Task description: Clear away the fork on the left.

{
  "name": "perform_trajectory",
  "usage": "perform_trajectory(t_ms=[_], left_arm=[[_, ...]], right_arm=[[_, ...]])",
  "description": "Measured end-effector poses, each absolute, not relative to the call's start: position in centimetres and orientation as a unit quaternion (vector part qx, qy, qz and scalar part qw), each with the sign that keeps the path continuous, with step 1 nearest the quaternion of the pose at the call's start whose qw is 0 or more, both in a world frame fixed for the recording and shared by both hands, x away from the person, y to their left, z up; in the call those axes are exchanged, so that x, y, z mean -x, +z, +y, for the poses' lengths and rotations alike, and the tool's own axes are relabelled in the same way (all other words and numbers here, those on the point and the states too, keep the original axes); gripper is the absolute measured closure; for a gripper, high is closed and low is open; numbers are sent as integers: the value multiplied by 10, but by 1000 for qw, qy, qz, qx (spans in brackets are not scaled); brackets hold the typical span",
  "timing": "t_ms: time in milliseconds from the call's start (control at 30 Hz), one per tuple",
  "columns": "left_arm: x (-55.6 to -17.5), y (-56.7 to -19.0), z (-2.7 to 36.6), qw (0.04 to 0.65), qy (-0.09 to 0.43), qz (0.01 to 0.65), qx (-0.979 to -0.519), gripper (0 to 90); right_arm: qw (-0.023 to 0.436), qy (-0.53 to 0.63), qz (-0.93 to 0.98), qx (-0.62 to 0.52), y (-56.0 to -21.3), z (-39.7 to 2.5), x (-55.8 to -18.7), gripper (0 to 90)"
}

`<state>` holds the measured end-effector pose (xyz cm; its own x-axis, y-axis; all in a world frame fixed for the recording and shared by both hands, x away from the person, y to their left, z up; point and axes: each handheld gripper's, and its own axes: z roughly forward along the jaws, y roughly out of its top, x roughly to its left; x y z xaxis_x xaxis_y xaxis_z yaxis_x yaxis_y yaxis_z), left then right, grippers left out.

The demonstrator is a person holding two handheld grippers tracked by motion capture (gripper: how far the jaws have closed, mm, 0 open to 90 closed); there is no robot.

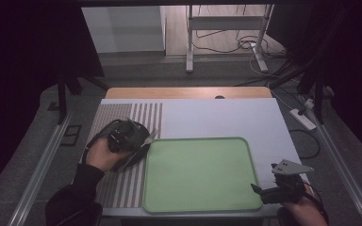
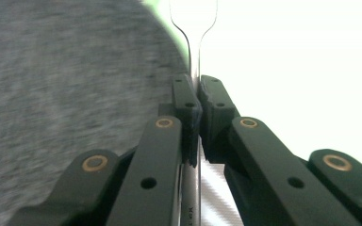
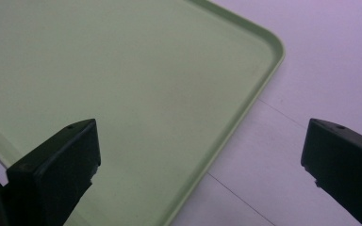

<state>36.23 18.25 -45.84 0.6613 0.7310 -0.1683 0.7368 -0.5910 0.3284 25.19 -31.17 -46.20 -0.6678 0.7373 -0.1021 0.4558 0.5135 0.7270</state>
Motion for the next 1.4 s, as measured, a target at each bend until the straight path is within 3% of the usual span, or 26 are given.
perform_trajectory(t_ms=[700,900,1033,1200,1400], left_arm=[[-318,-482,62,160,-52,321,-932,854],[-313,-497,53,138,-48,295,-944,841],[-308,-492,52,172,-28,262,-949,768],[-302,-492,39,193,-25,227,-954,884],[-313,-501,43,188,-26,246,-951,886]], right_arm=[[205,348,844,-353,-462,-312,-252,0],[206,348,844,-354,-462,-313,-251,0],[205,348,843,-354,-461,-313,-252,0],[206,347,844,-354,-462,-312,-251,0],[205,348,844,-353,-462,-313,-251,0]])
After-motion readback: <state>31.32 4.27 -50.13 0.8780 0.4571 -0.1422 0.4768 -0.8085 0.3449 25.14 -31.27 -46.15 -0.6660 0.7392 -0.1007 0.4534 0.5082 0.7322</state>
